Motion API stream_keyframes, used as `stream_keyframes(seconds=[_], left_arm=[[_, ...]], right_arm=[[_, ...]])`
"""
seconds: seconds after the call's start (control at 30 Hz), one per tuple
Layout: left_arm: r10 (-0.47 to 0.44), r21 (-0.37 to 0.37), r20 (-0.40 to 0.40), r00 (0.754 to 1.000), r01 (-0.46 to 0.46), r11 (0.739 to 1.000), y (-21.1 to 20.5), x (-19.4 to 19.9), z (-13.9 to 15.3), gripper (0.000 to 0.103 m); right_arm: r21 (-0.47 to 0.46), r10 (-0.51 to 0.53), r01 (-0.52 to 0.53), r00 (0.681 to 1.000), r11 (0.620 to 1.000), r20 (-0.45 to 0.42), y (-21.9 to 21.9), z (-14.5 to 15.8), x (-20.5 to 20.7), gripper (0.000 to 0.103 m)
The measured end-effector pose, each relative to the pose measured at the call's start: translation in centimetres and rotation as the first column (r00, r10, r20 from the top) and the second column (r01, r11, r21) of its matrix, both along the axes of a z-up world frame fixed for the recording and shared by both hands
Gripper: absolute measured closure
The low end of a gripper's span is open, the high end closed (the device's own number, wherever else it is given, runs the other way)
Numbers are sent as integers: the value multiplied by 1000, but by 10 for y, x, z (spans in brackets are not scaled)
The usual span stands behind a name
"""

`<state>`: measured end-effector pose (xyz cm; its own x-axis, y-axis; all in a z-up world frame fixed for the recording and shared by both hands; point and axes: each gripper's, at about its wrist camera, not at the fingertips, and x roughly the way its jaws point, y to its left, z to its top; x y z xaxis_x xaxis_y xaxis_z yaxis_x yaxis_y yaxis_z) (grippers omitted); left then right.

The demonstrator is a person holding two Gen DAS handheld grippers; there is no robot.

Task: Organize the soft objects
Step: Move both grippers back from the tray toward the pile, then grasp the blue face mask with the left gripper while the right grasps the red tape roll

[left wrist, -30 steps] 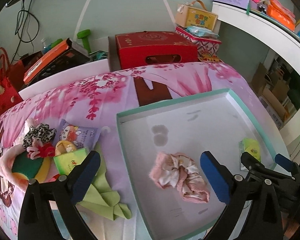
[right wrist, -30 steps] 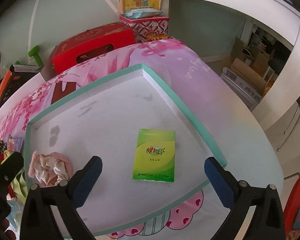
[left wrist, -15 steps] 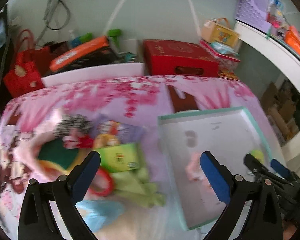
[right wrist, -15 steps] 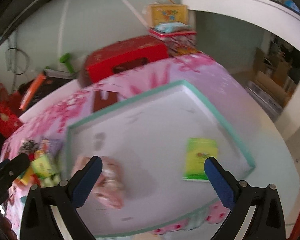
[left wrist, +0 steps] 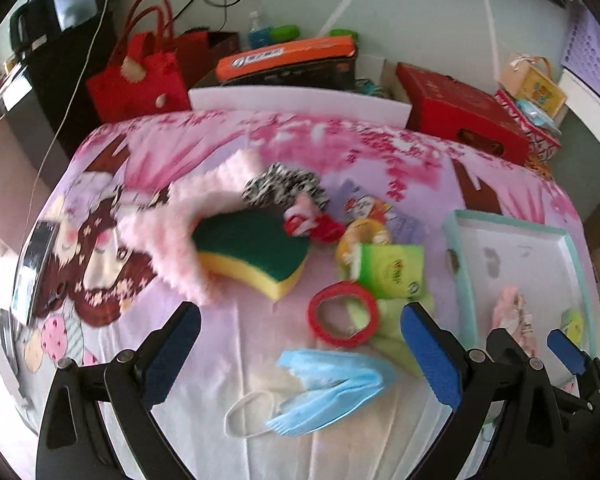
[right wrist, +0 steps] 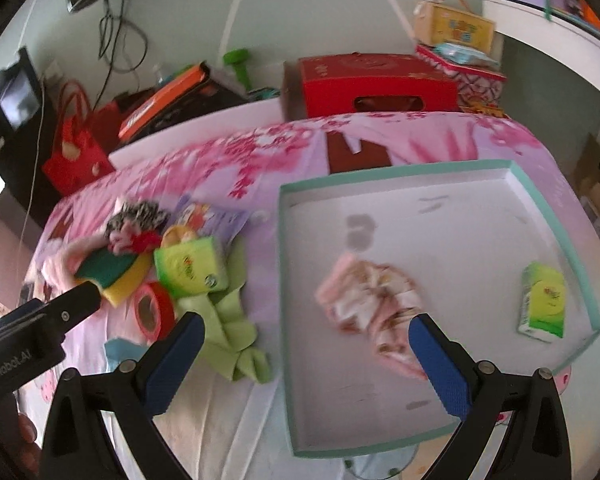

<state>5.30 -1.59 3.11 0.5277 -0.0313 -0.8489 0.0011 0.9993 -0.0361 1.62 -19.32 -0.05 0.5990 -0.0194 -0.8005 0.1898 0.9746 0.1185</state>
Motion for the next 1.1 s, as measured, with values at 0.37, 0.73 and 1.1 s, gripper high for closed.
stream_keyframes(seconds=[0.37, 0.73, 1.1], left_arm=[[20, -37, -77, 997, -23, 999, 9, -16, -25, 3], [1, -93, -124, 992, -13, 996, 13, -13, -38, 3], [-81, -120, -159, 984, 63, 991, -5, -13, -44, 3]], right_arm=[[-58, -10, 6, 997, 998, -81, 17, -20, -2, 0], [-158, -55, 41, 995, 987, -87, 7, -20, -4, 0], [-143, -143, 130, 986, 981, -83, -23, -18, -6, 0]])
